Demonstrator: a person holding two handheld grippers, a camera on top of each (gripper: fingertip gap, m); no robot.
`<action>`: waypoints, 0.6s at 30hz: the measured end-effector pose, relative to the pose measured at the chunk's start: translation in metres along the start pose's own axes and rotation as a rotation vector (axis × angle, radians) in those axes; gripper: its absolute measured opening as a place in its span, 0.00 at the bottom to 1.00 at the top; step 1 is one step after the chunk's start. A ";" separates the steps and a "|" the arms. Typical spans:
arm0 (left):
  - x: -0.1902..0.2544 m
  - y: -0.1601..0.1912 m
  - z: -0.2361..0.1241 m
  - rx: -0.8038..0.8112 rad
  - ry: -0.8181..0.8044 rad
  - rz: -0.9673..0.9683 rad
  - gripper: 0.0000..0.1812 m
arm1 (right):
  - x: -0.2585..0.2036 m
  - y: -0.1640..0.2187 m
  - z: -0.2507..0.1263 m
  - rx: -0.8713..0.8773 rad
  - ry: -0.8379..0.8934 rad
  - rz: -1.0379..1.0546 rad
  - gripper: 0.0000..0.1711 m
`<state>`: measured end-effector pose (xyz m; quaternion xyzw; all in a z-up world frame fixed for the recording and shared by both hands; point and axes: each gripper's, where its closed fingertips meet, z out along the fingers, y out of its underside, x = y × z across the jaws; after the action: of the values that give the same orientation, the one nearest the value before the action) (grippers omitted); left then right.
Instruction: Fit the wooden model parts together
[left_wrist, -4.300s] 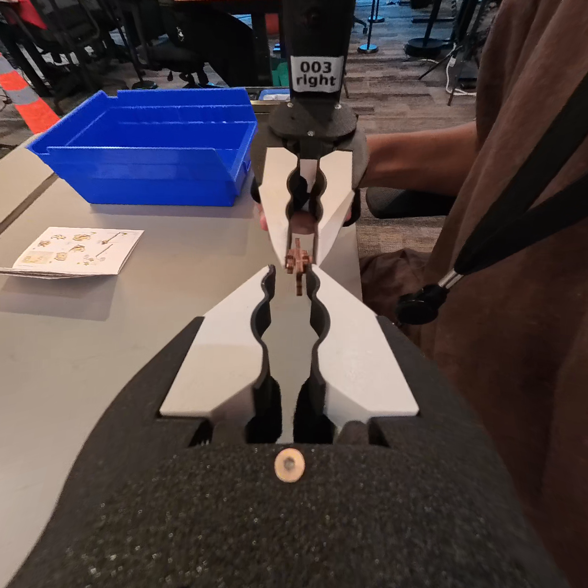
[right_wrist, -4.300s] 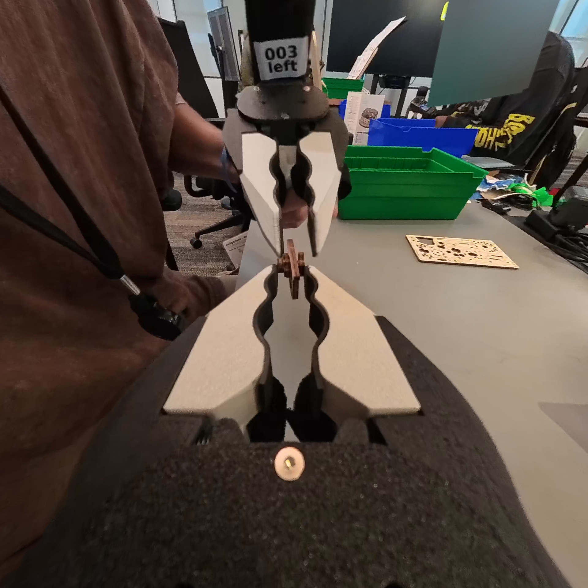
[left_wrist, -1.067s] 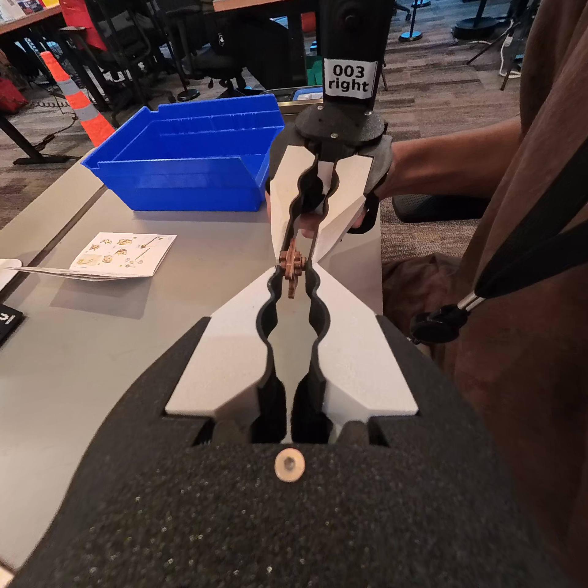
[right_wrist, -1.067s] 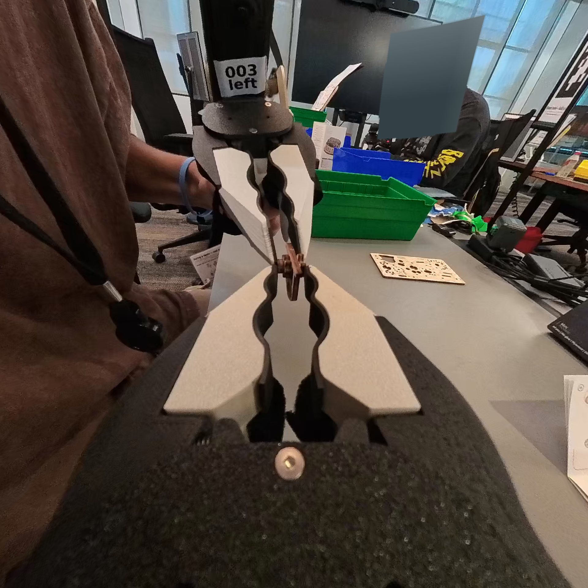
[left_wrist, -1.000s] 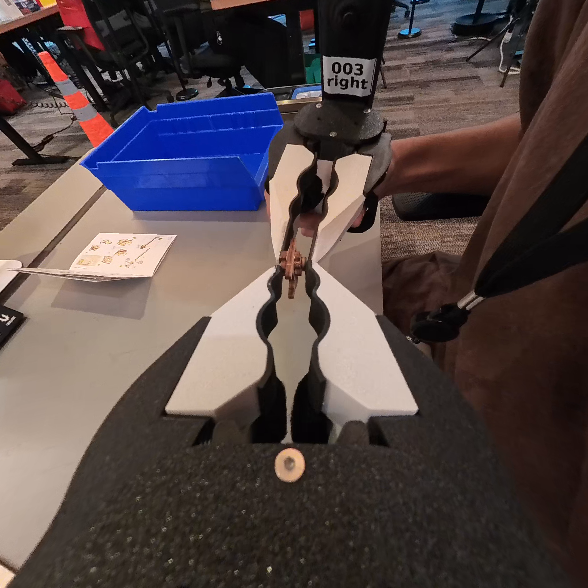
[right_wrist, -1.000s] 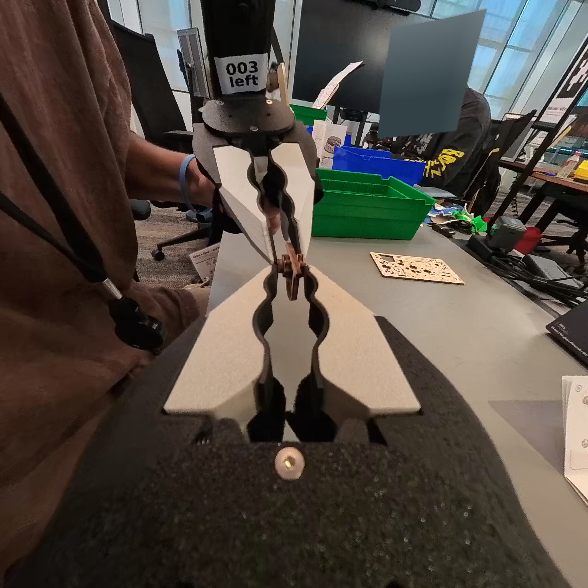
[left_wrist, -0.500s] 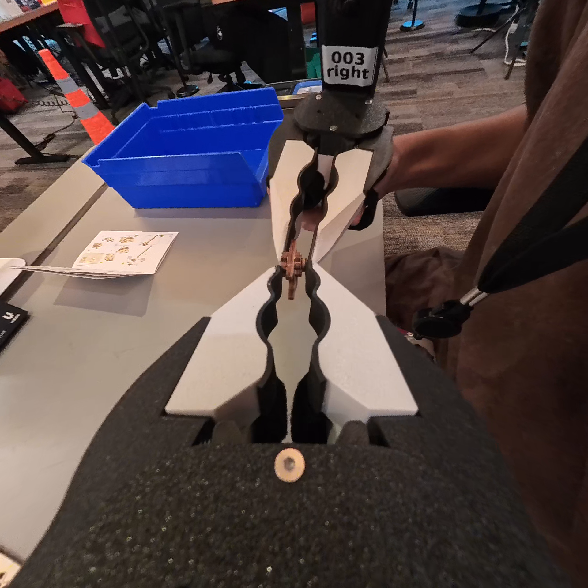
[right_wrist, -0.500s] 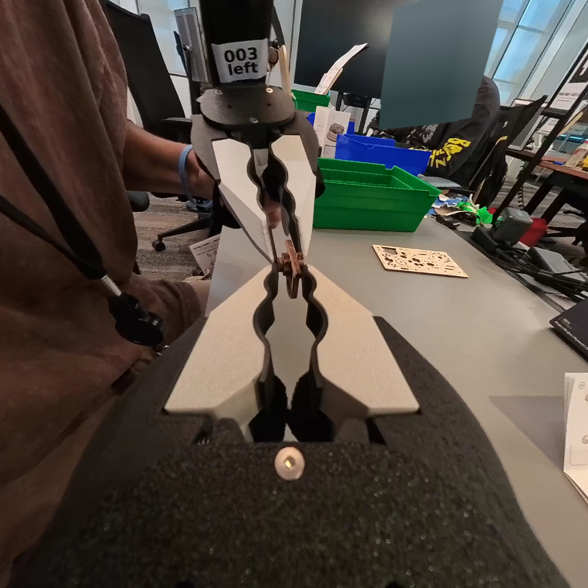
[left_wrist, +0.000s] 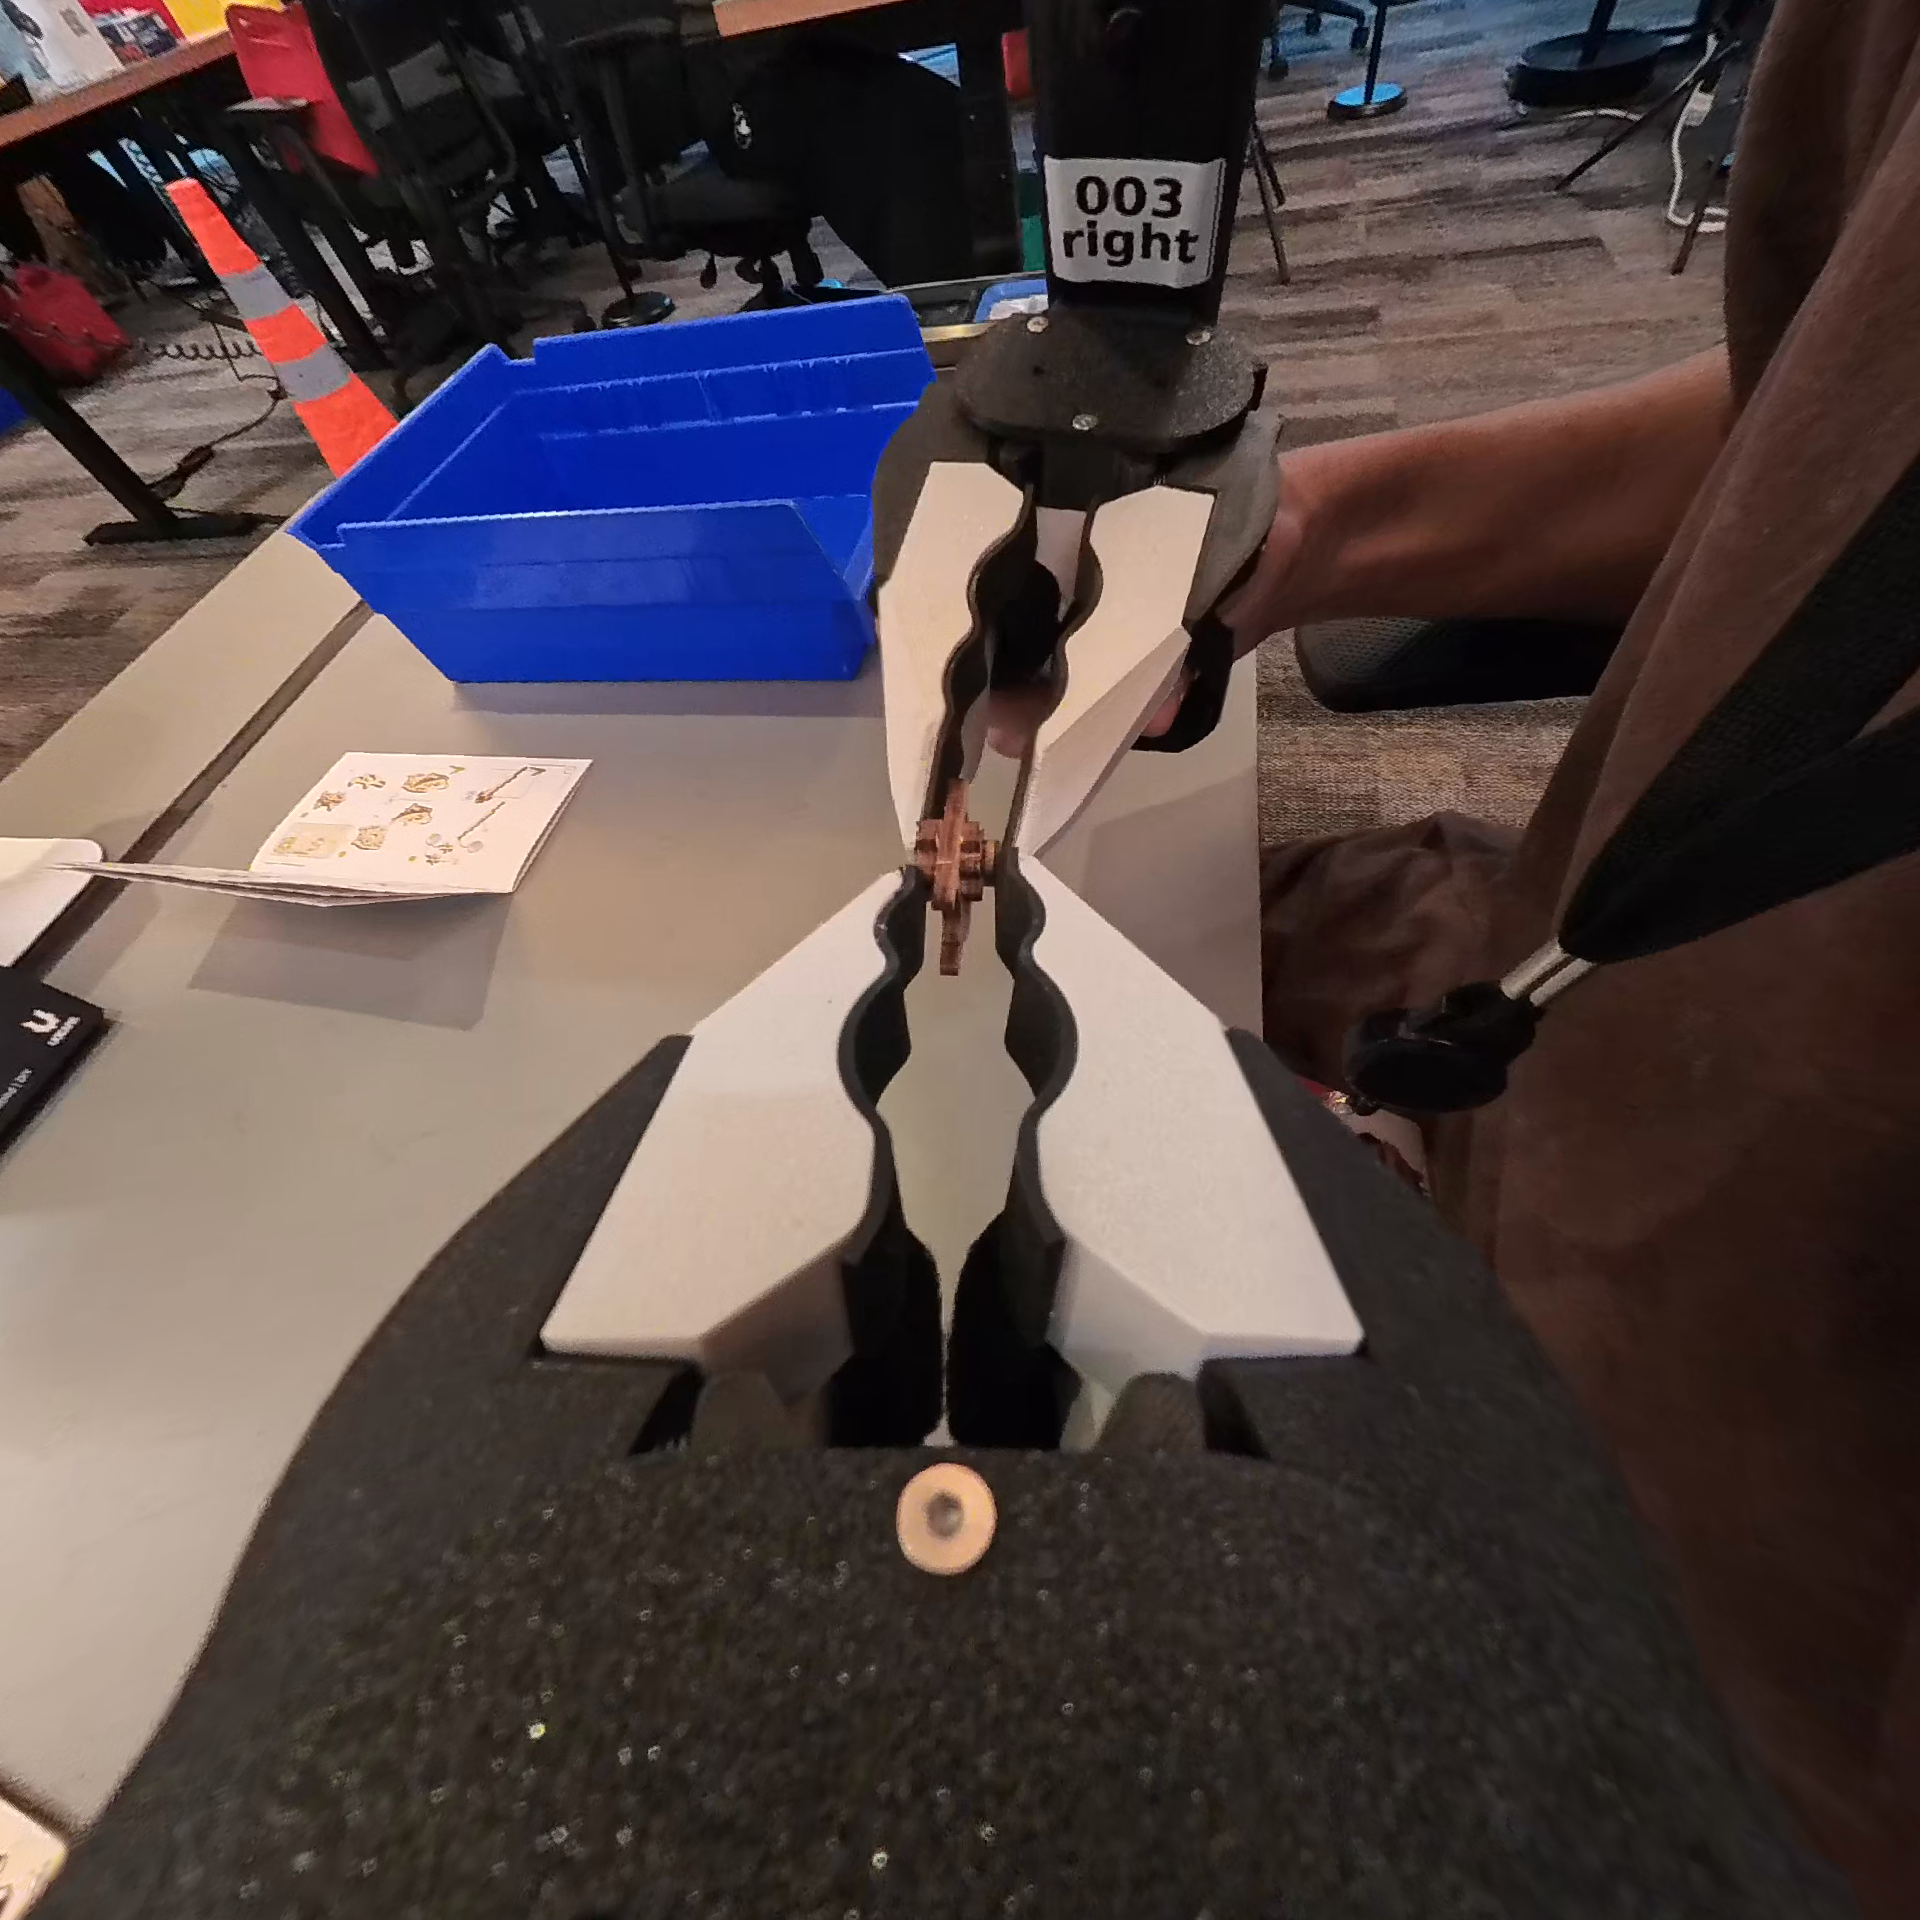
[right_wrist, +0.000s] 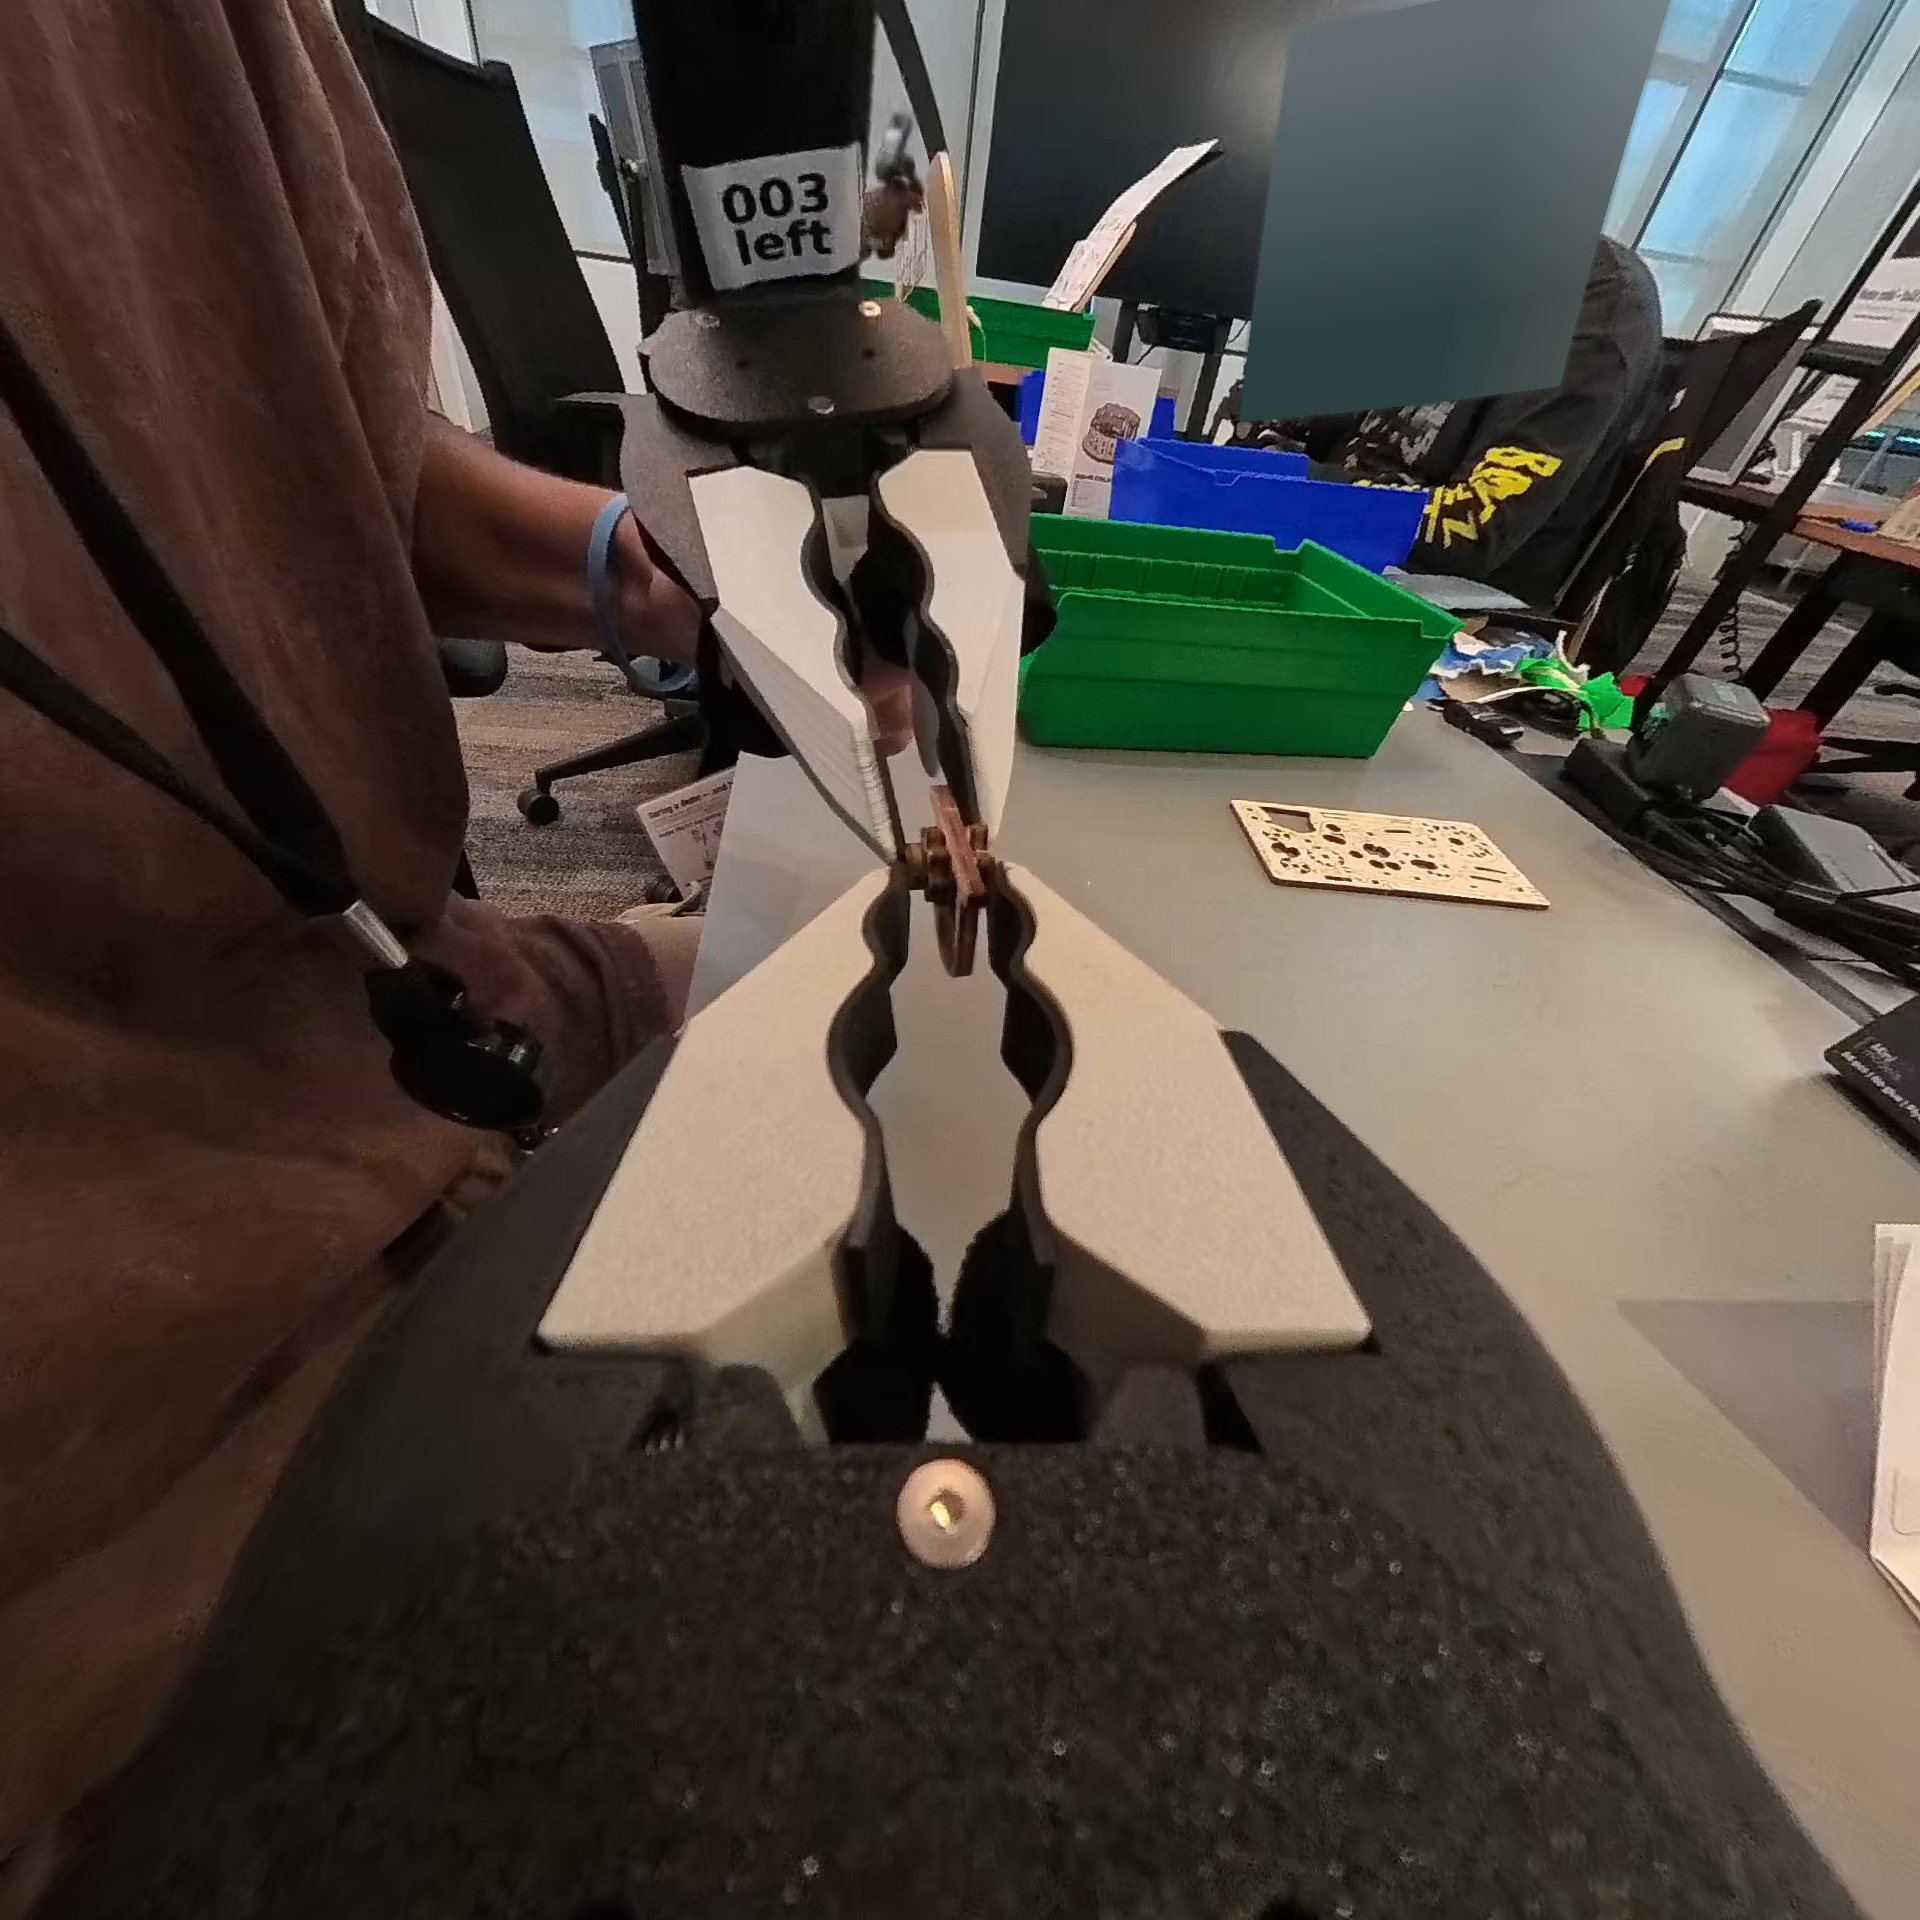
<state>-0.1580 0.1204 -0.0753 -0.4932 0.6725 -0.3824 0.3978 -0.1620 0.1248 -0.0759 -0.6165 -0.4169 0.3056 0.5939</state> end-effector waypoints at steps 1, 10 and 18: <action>0.000 0.000 0.000 0.000 -0.002 0.004 0.07 | 0.000 -0.001 0.000 0.005 0.001 0.002 0.08; 0.001 -0.001 0.001 0.002 -0.002 0.012 0.07 | 0.000 0.000 -0.002 0.001 -0.006 0.001 0.08; -0.001 -0.011 -0.002 0.076 0.018 -0.060 0.07 | 0.003 -0.012 -0.003 0.098 0.003 0.021 0.09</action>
<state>-0.1557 0.1194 -0.0638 -0.4941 0.6460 -0.4237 0.3987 -0.1595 0.1255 -0.0637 -0.5914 -0.3941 0.3309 0.6208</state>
